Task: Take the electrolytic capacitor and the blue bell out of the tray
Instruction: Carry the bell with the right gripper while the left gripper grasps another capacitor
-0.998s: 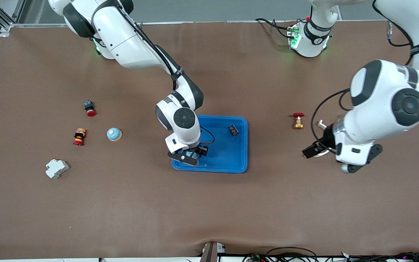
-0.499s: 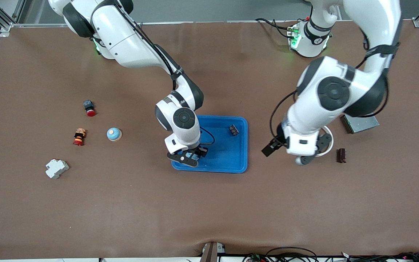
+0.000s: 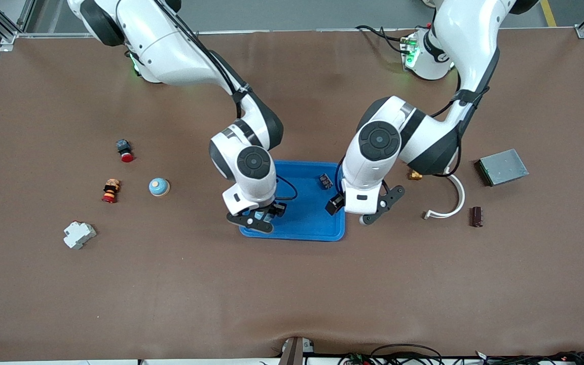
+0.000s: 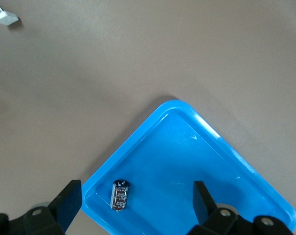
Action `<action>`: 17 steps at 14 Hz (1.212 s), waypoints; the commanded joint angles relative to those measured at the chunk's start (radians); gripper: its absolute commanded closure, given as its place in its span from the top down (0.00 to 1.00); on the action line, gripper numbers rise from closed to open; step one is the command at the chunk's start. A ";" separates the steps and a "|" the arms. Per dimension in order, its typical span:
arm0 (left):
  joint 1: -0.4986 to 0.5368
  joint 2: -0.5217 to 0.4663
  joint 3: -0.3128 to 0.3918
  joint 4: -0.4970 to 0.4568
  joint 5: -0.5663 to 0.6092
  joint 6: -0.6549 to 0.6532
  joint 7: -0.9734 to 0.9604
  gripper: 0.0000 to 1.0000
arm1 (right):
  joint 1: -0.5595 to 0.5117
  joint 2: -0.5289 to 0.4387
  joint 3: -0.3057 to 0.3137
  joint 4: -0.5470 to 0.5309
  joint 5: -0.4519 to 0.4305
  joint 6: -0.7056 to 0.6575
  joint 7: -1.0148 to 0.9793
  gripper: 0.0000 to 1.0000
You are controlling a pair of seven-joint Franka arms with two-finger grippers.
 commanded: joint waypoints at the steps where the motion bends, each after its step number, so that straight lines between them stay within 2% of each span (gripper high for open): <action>1: -0.005 0.015 0.003 0.009 0.011 0.002 -0.018 1.00 | -0.083 -0.087 0.013 -0.104 -0.005 -0.008 -0.155 0.00; 5: -0.031 0.063 0.001 0.009 -0.004 0.002 -0.021 1.00 | -0.179 -0.218 0.013 -0.283 -0.007 0.042 -0.351 0.00; 9: -0.074 0.092 0.003 0.007 -0.024 0.002 -0.054 1.00 | -0.275 -0.304 0.013 -0.470 -0.005 0.183 -0.531 0.00; 12: -0.100 0.112 0.003 -0.004 -0.024 0.002 -0.068 1.00 | -0.344 -0.337 0.013 -0.570 -0.005 0.271 -0.649 0.00; 17: -0.131 0.126 0.003 -0.054 -0.016 0.011 -0.090 1.00 | -0.446 -0.338 0.013 -0.661 -0.005 0.400 -0.824 0.00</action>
